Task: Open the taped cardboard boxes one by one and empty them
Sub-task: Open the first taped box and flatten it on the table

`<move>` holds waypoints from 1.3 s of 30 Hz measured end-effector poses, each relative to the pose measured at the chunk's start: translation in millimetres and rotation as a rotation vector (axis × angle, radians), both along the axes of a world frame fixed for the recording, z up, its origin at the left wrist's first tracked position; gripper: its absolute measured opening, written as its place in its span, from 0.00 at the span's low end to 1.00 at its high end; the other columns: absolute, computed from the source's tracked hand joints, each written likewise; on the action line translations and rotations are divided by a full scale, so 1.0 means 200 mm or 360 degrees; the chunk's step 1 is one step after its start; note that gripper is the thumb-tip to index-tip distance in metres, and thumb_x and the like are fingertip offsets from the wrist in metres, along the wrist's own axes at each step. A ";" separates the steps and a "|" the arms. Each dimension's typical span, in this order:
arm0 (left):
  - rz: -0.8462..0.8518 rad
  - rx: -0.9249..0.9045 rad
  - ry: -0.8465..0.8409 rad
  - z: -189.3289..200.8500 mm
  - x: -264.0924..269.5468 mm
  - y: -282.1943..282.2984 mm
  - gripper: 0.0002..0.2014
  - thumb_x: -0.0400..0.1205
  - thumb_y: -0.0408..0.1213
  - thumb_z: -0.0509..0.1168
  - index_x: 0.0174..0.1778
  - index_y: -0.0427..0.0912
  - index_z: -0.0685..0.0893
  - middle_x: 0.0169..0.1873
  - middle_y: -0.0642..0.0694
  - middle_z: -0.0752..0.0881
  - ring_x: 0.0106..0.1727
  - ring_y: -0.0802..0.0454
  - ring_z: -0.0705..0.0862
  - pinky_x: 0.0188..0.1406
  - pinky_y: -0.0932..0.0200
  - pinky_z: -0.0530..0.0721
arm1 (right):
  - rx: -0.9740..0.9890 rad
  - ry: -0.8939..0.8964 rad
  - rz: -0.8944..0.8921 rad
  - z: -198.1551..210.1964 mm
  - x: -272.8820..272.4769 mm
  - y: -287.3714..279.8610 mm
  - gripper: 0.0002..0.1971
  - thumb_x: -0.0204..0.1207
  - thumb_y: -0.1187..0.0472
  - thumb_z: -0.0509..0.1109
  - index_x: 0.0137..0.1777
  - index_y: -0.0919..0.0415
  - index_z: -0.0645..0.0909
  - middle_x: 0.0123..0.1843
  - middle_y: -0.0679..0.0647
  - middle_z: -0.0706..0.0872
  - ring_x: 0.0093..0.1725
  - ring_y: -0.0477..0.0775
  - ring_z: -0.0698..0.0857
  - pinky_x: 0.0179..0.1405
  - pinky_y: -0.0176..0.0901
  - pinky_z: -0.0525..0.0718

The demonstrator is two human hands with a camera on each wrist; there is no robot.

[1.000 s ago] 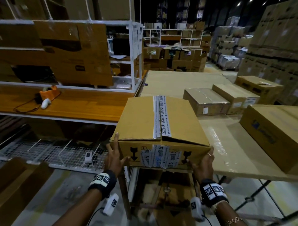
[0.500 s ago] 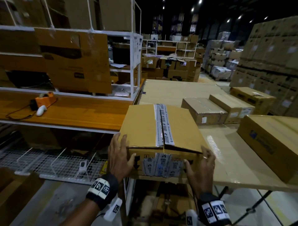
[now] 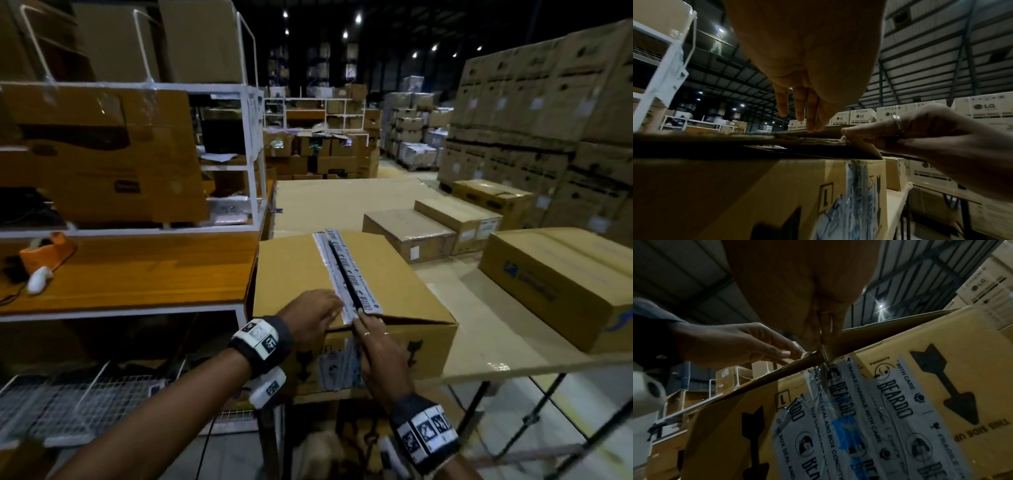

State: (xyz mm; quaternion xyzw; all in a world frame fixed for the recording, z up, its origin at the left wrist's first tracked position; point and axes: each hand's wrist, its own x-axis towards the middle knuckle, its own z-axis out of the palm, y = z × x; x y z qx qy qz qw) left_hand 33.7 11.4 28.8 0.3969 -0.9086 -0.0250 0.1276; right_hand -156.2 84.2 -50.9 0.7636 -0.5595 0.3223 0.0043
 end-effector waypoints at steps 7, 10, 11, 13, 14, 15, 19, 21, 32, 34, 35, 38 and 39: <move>-0.0252 0.0085 -0.0171 0.17 -0.14 -0.23 0.26 0.91 0.39 0.58 0.86 0.44 0.64 0.87 0.46 0.63 0.86 0.48 0.60 0.83 0.48 0.65 | -0.0077 0.0035 -0.0059 0.16 -0.12 -0.09 0.40 0.74 0.70 0.61 0.88 0.58 0.55 0.88 0.56 0.59 0.87 0.60 0.58 0.86 0.58 0.58; -0.0304 -0.0073 -0.0134 0.28 -0.26 -0.33 0.25 0.90 0.36 0.60 0.85 0.43 0.67 0.85 0.45 0.67 0.85 0.46 0.64 0.80 0.47 0.70 | -0.0197 -0.0016 -0.0154 0.24 -0.22 -0.15 0.35 0.80 0.68 0.63 0.87 0.60 0.57 0.88 0.55 0.59 0.87 0.58 0.56 0.86 0.57 0.59; -0.0319 -0.0122 -0.0115 0.31 -0.30 -0.37 0.25 0.90 0.35 0.60 0.84 0.43 0.69 0.84 0.45 0.69 0.84 0.46 0.65 0.78 0.45 0.72 | -0.0224 0.0010 -0.0202 0.26 -0.26 -0.17 0.35 0.82 0.67 0.64 0.87 0.61 0.57 0.89 0.55 0.57 0.87 0.59 0.55 0.86 0.56 0.58; -0.0341 -0.0198 -0.0112 0.36 -0.41 -0.47 0.24 0.89 0.34 0.61 0.84 0.44 0.70 0.83 0.46 0.71 0.83 0.46 0.67 0.76 0.46 0.74 | -0.0309 0.0096 -0.0304 0.32 -0.35 -0.23 0.33 0.82 0.65 0.63 0.86 0.64 0.59 0.89 0.58 0.56 0.87 0.60 0.56 0.86 0.58 0.58; -0.0352 -0.0209 -0.0126 0.38 -0.46 -0.52 0.25 0.89 0.34 0.62 0.84 0.45 0.71 0.83 0.47 0.71 0.83 0.47 0.67 0.76 0.48 0.73 | -0.0336 0.0137 -0.0369 0.35 -0.40 -0.25 0.32 0.82 0.64 0.62 0.86 0.65 0.60 0.89 0.59 0.57 0.87 0.60 0.57 0.85 0.60 0.59; -0.0377 -0.0218 -0.0137 0.39 -0.52 -0.57 0.25 0.89 0.34 0.62 0.84 0.45 0.71 0.83 0.48 0.71 0.84 0.48 0.67 0.77 0.49 0.72 | -0.0345 0.0153 -0.0439 0.37 -0.44 -0.28 0.31 0.82 0.62 0.60 0.85 0.66 0.62 0.88 0.61 0.58 0.88 0.59 0.56 0.85 0.62 0.59; -0.0508 -0.0158 -0.0237 0.40 -0.76 -0.75 0.25 0.87 0.33 0.64 0.83 0.45 0.72 0.82 0.47 0.73 0.84 0.48 0.67 0.80 0.46 0.70 | -0.0326 0.0178 -0.0637 0.39 -0.60 -0.38 0.30 0.82 0.59 0.59 0.83 0.66 0.64 0.87 0.63 0.60 0.88 0.59 0.54 0.85 0.65 0.56; -0.0553 -0.0084 -0.0302 0.36 -0.88 -0.83 0.25 0.87 0.34 0.64 0.83 0.44 0.72 0.82 0.46 0.72 0.84 0.47 0.67 0.81 0.47 0.68 | -0.0236 0.0181 -0.0674 0.35 -0.67 -0.43 0.30 0.83 0.59 0.61 0.84 0.65 0.63 0.88 0.63 0.58 0.88 0.60 0.53 0.86 0.62 0.54; -0.0716 0.0391 -0.0728 -0.02 -1.20 -1.16 0.20 0.88 0.32 0.61 0.77 0.41 0.79 0.75 0.41 0.81 0.76 0.39 0.77 0.72 0.42 0.77 | 0.0616 -0.0129 -0.0651 0.02 -0.83 -0.55 0.28 0.88 0.47 0.53 0.85 0.55 0.62 0.84 0.58 0.68 0.83 0.57 0.67 0.83 0.49 0.63; -0.0758 0.0322 -0.0662 -0.09 -1.22 -1.16 0.18 0.88 0.33 0.60 0.75 0.41 0.82 0.70 0.42 0.85 0.68 0.39 0.83 0.68 0.44 0.80 | 0.0587 -0.0303 -0.0661 0.00 -0.85 -0.55 0.24 0.86 0.46 0.56 0.80 0.49 0.70 0.74 0.49 0.80 0.71 0.51 0.79 0.71 0.45 0.77; -0.0763 0.0268 -0.0622 -0.12 -1.22 -1.16 0.17 0.88 0.33 0.60 0.72 0.42 0.84 0.67 0.43 0.86 0.65 0.40 0.84 0.66 0.45 0.82 | 0.0577 -0.0304 -0.0691 0.01 -0.86 -0.55 0.21 0.86 0.47 0.56 0.77 0.46 0.73 0.70 0.46 0.83 0.65 0.48 0.83 0.65 0.43 0.81; -0.0756 0.0152 -0.0527 -0.17 -1.22 -1.17 0.16 0.87 0.33 0.62 0.70 0.45 0.86 0.65 0.46 0.88 0.63 0.42 0.86 0.63 0.48 0.83 | 0.0589 -0.0188 -0.0744 0.06 -0.87 -0.54 0.18 0.87 0.50 0.55 0.74 0.43 0.75 0.62 0.43 0.87 0.56 0.46 0.86 0.54 0.41 0.82; -0.0765 0.0148 -0.0511 -0.16 -1.22 -1.18 0.16 0.87 0.34 0.63 0.70 0.46 0.86 0.66 0.47 0.88 0.64 0.44 0.86 0.63 0.50 0.83 | 0.0621 -0.0158 -0.0728 0.08 -0.88 -0.54 0.18 0.87 0.50 0.55 0.75 0.43 0.75 0.62 0.43 0.87 0.56 0.47 0.86 0.54 0.42 0.82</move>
